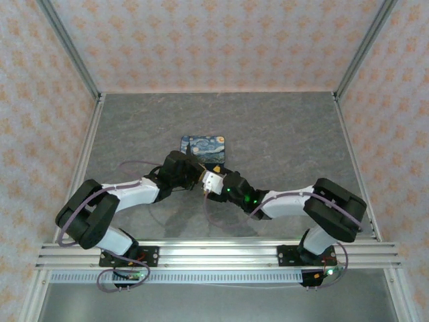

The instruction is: Unlock a padlock with a key

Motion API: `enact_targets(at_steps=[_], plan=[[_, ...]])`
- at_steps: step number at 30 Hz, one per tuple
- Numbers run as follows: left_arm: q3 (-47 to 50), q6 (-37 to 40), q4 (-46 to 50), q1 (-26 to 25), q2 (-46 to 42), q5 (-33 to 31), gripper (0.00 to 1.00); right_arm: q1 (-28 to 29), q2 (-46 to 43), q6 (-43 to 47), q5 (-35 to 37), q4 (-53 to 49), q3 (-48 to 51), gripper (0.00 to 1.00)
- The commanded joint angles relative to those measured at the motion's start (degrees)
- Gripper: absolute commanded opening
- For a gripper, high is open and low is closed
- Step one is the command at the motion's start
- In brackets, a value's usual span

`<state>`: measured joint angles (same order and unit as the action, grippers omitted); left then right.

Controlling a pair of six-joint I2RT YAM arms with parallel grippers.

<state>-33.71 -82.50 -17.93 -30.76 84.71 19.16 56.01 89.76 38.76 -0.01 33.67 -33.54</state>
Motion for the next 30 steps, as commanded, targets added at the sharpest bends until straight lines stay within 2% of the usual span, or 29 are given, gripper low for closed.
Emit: enact_targets(at_steps=[1,3,6,17,30], plan=[[-1.6,0.0,0.0,-0.6,0.0,0.3,0.06,-0.9,1.6,-0.6,-1.5,2.2,-2.0,0.61],[-1.5,-0.1,0.2,-0.6,-0.1,0.2,0.06,-1.2,2.4,-0.7,-1.7,2.4,-2.4,0.52],[-1.6,0.1,0.5,-0.6,-0.2,0.1,0.06,-1.2,3.5,-0.8,-1.7,2.8,-2.6,0.44],[-1.8,0.3,0.8,-0.5,-0.2,0.4,0.06,-1.2,5.5,-1.9,-2.6,4.0,-4.3,0.32],[-1.9,0.4,1.0,-0.6,-0.1,0.4,0.06,-1.2,8.4,-4.6,1.2,6.7,-5.1,0.06]])
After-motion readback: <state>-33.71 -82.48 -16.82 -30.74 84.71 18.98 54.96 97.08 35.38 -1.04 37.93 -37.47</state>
